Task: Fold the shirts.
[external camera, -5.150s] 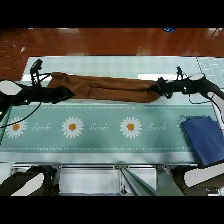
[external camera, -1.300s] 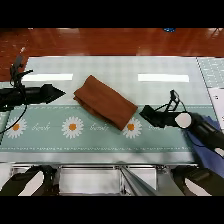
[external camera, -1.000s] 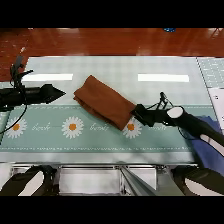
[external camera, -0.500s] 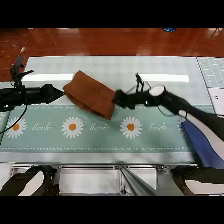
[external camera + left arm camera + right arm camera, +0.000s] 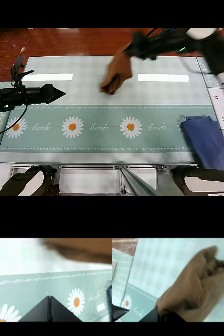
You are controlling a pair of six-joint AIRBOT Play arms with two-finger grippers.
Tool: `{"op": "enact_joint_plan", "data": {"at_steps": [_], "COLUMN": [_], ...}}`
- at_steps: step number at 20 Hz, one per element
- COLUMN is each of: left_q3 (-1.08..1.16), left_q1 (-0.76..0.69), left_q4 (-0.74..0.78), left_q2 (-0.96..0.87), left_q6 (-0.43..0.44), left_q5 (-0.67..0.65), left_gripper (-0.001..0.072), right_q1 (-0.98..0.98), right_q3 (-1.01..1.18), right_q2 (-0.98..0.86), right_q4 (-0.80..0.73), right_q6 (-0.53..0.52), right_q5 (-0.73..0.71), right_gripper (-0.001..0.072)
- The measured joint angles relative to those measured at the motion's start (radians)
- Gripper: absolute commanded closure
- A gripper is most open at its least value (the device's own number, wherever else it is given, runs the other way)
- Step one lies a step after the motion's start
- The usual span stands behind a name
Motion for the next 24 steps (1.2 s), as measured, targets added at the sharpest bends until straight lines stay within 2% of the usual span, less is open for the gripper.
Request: {"op": "enact_joint_plan", "data": {"at_steps": [5, 11, 15, 18, 20, 24], "left_q3": [0.000, 0.000, 0.000, 0.000, 0.000, 0.000], "left_q1": [0.000, -0.012, -0.048, -0.076, -0.089, -0.101], "left_q4": [0.000, 0.000, 0.000, -0.001, -0.001, -0.001], "left_q2": [0.000, 0.000, 0.000, 0.000, 0.000, 0.000], "left_q6": [0.000, 0.011, 0.019, 0.020, 0.022, 0.023], "left_q5": [0.001, 0.024, 0.070, 0.108, 0.122, 0.146], "left_gripper": [0.0682, 0.0682, 0.0682, 0.0682, 0.0683, 0.0682], "right_q1": [-0.232, -0.575, -0.768, -0.925, -1.029, -1.216], "right_q3": [0.103, 0.114, 0.018, -0.140, -0.267, -0.499], "right_q2": [0.101, 0.236, 0.349, 0.468, 0.552, 0.682], "right_q4": [-0.035, -0.114, -0.198, -0.262, -0.365, -0.716], "right_q6": [0.062, 0.106, 0.107, 0.099, 0.082, 0.039], "right_q5": [0.159, 0.446, 0.591, 0.600, 0.601, 0.603], "right_gripper": [0.0690, 0.0692, 0.0691, 0.0690, 0.0690, 0.0689]}}
